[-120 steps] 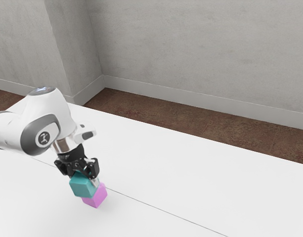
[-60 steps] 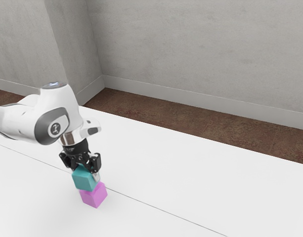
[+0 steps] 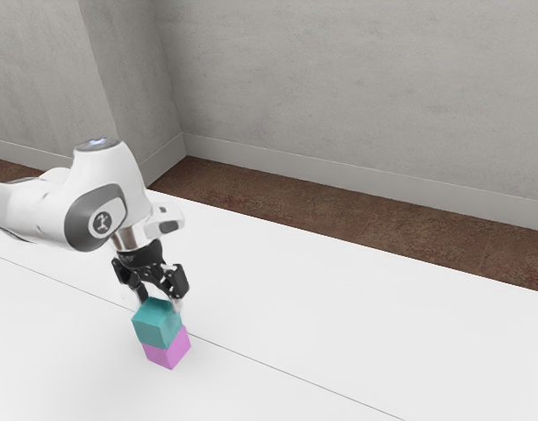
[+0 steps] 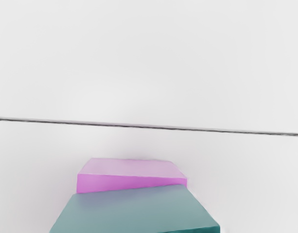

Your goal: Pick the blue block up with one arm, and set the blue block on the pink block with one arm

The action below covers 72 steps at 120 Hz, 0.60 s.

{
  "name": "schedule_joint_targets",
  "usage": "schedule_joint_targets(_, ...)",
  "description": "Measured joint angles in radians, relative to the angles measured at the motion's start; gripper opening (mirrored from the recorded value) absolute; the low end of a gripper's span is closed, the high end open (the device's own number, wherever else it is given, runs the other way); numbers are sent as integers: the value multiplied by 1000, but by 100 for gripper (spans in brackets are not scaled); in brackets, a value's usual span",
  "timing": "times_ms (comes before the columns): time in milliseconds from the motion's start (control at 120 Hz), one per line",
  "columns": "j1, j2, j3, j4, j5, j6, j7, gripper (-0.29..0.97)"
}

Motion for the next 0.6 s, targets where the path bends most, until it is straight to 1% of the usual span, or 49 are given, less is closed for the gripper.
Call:
schedule_joint_targets(75,8,-33,-3,12,0,-3,11,61)
schedule_joint_targets(133,13,-52,-3,51,0,-23,18,63)
schedule_joint_targets(275,26,-62,8,238,1,-130,36,65)
schedule_joint_targets(308,24,-61,31,278,1,-150,42,66)
schedule_joint_targets(442,17,-70,62,393,20,-272,65,67)
schedule_joint_targets(600,13,-84,66,427,32,-395,85,67)
